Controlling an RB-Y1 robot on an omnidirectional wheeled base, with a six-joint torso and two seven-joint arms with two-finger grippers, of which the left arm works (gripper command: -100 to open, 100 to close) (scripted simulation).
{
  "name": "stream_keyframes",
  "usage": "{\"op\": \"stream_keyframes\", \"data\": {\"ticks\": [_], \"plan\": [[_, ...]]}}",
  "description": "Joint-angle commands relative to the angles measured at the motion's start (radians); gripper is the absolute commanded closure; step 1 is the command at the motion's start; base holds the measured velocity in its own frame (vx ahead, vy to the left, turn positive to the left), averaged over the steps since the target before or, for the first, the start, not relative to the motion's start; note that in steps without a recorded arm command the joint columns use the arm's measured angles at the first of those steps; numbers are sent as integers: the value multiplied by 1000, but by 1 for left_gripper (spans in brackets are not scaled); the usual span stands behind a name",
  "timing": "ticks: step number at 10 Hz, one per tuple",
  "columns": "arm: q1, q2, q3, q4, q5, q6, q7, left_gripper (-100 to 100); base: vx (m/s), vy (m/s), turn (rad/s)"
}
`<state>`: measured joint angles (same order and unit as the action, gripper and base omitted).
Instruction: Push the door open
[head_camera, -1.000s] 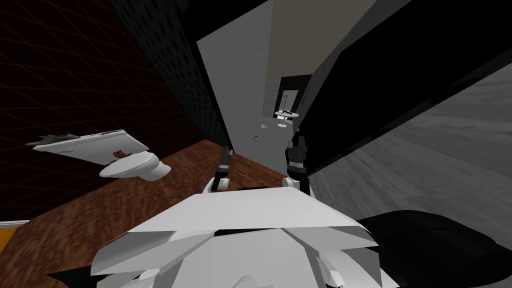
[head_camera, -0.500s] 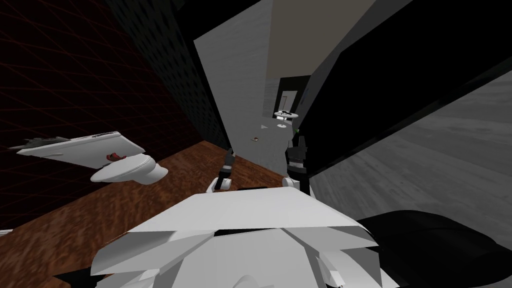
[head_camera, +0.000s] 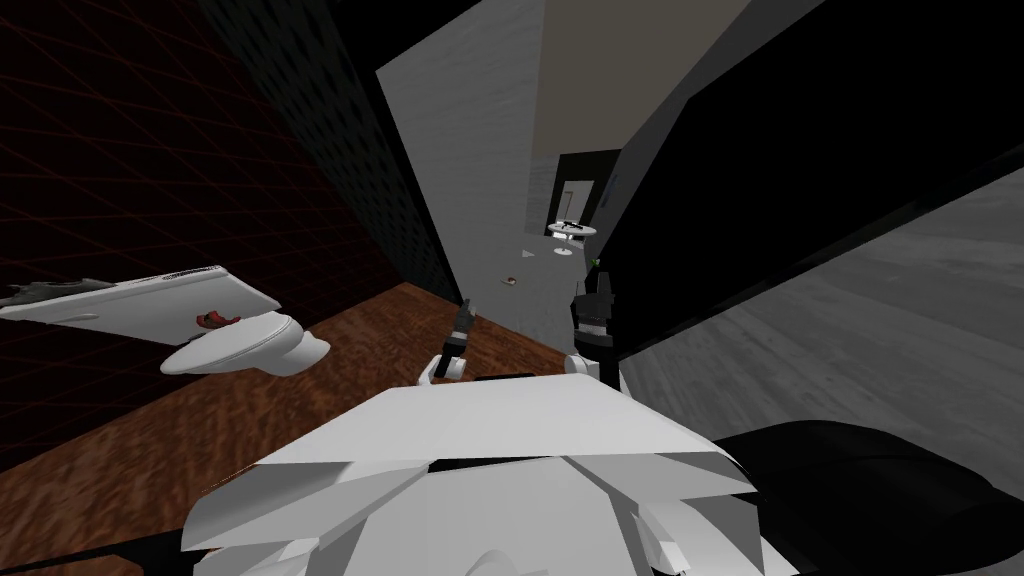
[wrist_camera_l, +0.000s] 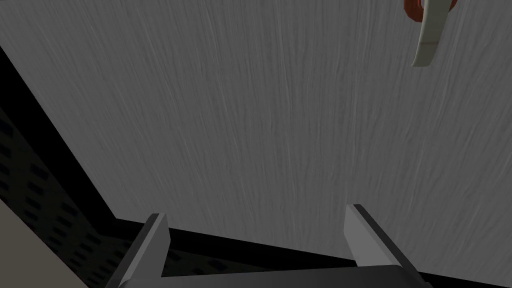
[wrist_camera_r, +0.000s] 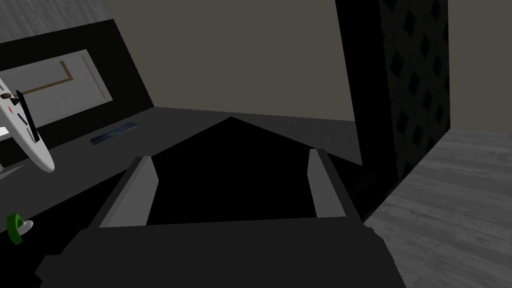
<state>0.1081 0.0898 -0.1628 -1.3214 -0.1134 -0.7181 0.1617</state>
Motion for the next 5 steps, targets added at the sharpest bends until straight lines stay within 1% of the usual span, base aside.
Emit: {"op": "stream_keyframes", "data": {"ticks": [1, 3, 4, 5], "plan": [[-18, 0, -9, 50, -3, -13, 2, -100, 111, 0, -22], [-38, -3, -20, 105, -9, -18, 4, -100, 100, 0, -19], [-38, -3, -20, 108, -9, -18, 4, -100, 64, 1, -5], [-48, -5, -26, 133, -11, -21, 4, -100, 54, 3, -14]]}}
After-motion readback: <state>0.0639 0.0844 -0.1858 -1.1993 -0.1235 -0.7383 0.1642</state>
